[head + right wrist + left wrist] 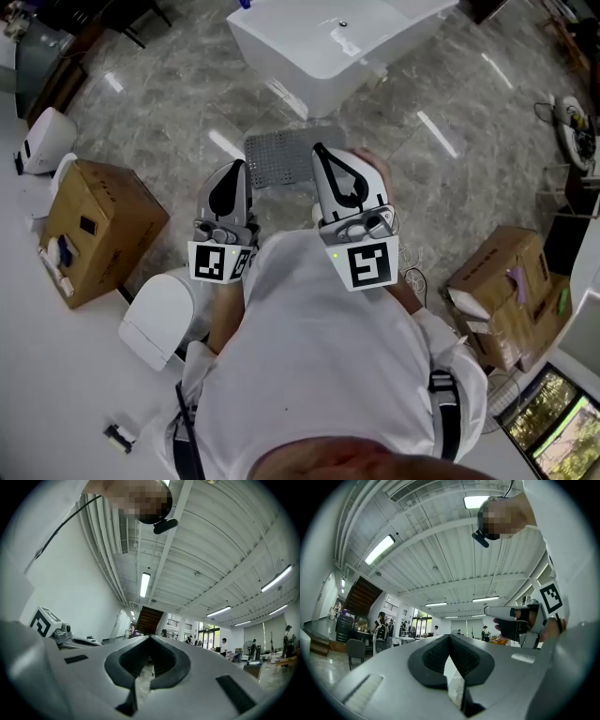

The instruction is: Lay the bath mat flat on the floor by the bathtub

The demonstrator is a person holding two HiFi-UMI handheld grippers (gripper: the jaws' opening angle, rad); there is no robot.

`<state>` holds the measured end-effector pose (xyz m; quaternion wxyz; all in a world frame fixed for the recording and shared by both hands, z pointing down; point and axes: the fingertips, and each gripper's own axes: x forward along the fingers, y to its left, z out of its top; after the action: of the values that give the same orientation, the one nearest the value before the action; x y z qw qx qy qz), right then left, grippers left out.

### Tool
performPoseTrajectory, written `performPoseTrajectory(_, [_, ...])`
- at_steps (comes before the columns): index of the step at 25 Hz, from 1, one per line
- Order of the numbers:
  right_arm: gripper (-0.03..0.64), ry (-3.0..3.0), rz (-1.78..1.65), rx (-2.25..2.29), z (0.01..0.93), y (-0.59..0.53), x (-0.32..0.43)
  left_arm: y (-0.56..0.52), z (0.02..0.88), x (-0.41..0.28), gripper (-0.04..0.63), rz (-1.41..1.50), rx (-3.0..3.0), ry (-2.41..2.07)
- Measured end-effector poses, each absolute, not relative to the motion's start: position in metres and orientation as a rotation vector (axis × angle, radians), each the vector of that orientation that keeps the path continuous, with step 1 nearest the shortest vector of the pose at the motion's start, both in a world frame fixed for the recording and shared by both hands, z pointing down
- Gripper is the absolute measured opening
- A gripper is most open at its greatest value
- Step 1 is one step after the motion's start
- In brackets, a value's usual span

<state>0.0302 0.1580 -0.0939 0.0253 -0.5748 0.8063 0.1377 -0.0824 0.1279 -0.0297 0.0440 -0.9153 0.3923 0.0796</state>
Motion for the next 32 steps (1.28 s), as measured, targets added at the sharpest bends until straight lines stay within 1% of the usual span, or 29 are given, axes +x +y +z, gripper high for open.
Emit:
performPoseTrajectory(8, [0.001,2.52,0.369,-1.751,-0.091,0.178,0.025,0.152,-0.016,-0.093,-0.005,0.229,-2.83,1.254])
performPoseTrajectory(16, [0.0,2.546,0.31,-1.786,-0.068,0.186,0.024,0.165,-0.004,-0.115,-0.005,0.171,-2.793,1.383])
performPoseTrajectory(23, [0.0,2.472,0.314,-1.906,-0.045,0.184,0.063,0.149,-0.014,-0.103,-0.005,0.061,-2.674,1.428])
performPoseTrajectory(32, [0.0,2.447,0.327,-1.956,-0.037,0.184,0.086,0.146,-0.018,-0.071,-0.005,0.072,-2.714,1.38])
